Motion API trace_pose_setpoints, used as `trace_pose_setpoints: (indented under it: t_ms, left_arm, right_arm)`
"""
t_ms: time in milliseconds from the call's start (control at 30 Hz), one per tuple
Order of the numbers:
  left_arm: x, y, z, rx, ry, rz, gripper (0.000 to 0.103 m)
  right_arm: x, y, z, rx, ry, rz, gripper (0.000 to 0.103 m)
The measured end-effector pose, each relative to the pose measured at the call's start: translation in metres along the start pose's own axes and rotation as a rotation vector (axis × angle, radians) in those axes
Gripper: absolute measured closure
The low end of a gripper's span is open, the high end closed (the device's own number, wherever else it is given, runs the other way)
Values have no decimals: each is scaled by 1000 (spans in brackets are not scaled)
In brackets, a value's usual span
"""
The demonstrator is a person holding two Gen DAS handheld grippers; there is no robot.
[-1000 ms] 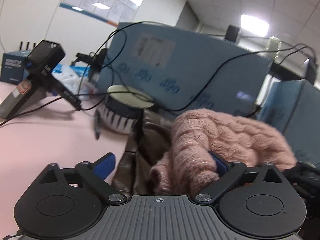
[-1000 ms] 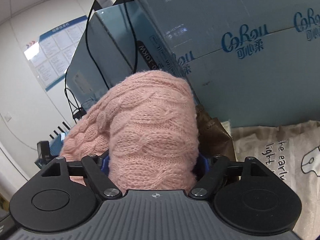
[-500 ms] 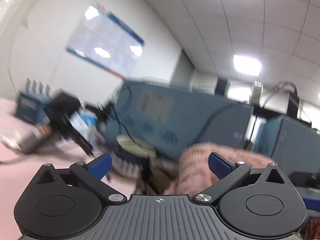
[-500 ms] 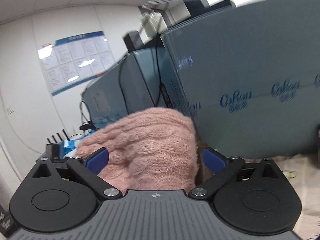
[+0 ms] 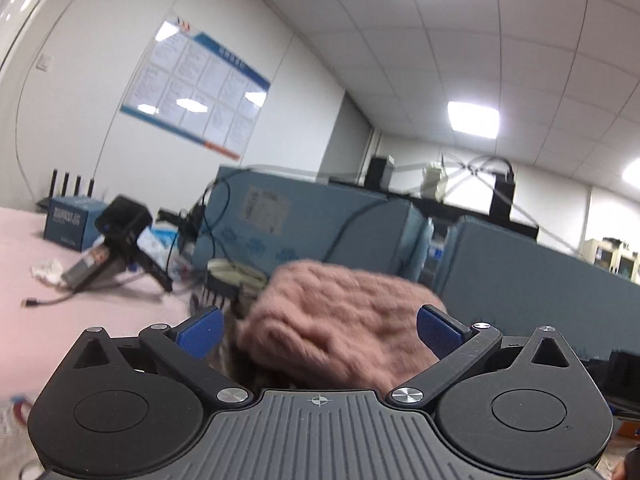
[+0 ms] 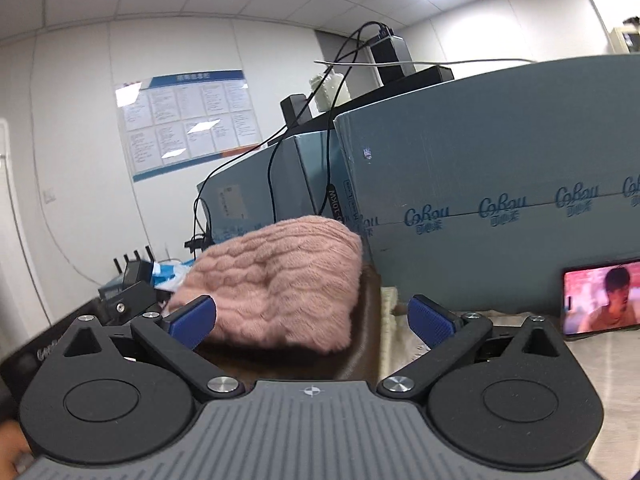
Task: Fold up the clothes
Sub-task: 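Open both grippers to release the sweater on the leather bag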
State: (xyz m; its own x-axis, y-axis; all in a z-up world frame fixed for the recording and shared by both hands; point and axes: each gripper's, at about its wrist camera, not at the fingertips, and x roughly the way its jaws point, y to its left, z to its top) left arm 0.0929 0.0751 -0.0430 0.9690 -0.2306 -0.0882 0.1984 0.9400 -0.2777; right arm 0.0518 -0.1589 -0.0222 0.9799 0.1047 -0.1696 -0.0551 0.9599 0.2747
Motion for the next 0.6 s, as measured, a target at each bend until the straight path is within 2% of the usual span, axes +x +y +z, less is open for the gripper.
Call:
trace_pose_setpoints:
  t_ms: [267,400,500,600]
  left_arm:
    - [-9,-29,-13,57,94,90,0]
    - [-11,-32,-22,4,139,137,0]
    - [-9,-31,-25,-34,213,90,0]
    - [-12,-34,-26,-20,200,109,0]
  right_arm:
    - [-16,-22,-16,-1,-18,-6,0]
    - [-15,-29,-22,13,-11,-16,0]
    - [-14,-35,-26,24,-5,-24,0]
    - [-13,-40,-30,34,1,-32,0]
